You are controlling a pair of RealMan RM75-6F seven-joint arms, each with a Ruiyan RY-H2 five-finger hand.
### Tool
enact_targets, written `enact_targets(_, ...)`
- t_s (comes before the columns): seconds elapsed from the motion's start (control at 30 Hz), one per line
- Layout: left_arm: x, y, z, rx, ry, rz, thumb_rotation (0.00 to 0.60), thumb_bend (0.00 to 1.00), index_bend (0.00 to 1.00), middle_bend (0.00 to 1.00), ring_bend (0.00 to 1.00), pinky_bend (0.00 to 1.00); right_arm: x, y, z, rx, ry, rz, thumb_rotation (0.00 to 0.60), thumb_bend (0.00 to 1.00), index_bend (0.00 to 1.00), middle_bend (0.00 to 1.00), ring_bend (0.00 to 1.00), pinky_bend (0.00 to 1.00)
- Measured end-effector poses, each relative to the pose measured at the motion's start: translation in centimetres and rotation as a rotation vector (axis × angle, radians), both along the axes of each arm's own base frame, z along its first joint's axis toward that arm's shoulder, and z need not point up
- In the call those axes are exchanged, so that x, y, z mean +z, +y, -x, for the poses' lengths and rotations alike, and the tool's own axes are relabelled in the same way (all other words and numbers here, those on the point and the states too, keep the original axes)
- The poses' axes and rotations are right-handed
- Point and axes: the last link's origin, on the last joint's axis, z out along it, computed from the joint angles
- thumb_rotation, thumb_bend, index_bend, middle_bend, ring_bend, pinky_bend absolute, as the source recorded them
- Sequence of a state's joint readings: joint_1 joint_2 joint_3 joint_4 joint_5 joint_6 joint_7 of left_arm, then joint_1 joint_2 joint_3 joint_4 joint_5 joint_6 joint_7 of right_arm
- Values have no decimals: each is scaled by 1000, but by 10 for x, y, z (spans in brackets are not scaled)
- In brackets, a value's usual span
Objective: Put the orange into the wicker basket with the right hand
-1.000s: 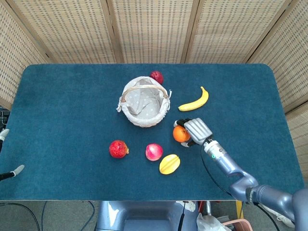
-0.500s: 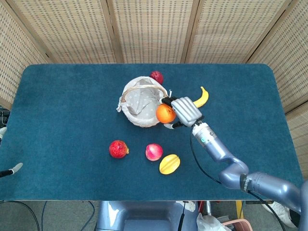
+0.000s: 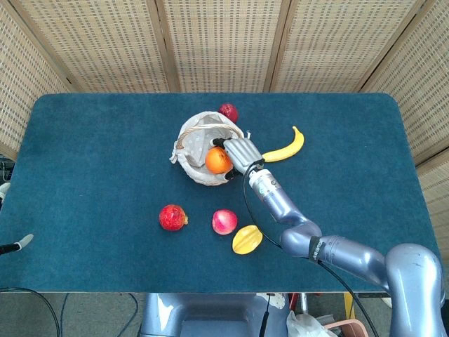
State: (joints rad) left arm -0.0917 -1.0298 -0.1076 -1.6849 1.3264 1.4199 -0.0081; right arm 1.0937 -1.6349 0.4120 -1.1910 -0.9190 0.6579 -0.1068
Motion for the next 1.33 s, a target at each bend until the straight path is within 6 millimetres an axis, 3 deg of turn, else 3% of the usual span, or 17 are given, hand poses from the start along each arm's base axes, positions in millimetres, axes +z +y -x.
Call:
enact_targets(0.1, -1, 1, 0, 2, 1, 4, 600, 0, 0, 0, 0, 0, -1, -1, -2, -11, 9, -3, 600, 0, 265, 143, 0, 185)
enact_targets(0.43, -1, -2, -2, -10, -4, 3, 600, 0, 0, 0, 0, 0, 9, 3, -9, -5, -4, 24, 600, 0, 263, 136, 0, 185)
enact_targets(0.7, 2, -6, -4, -29, -17, 2, 600, 0, 0, 0, 0, 0, 31, 32, 13, 16, 22, 19, 600, 0, 263, 135, 0, 173)
enact_targets(0.83, 2, -9, -6, -42, -21, 9, 600, 0, 0, 0, 0, 0, 55, 50, 47, 35, 78, 61, 600, 0, 240, 110, 0, 125)
enact_targets(0.97, 1, -12, -7, -61, -19, 17, 600, 0, 0, 0, 0, 0, 72, 72, 88, 65, 156, 116, 600, 0, 11, 0, 0, 46)
enact_targets(1.17, -1, -14, -8, -82, -15, 20, 600, 0, 0, 0, 0, 0, 105, 125, 172, 47, 281, 208, 600, 0, 0, 0, 0, 0)
enact_targets(1.33, -3, -18, -10, -104, -15, 19, 600, 0, 0, 0, 0, 0, 126, 161, 219, 6, 336, 308, 600, 0, 0, 0, 0, 0)
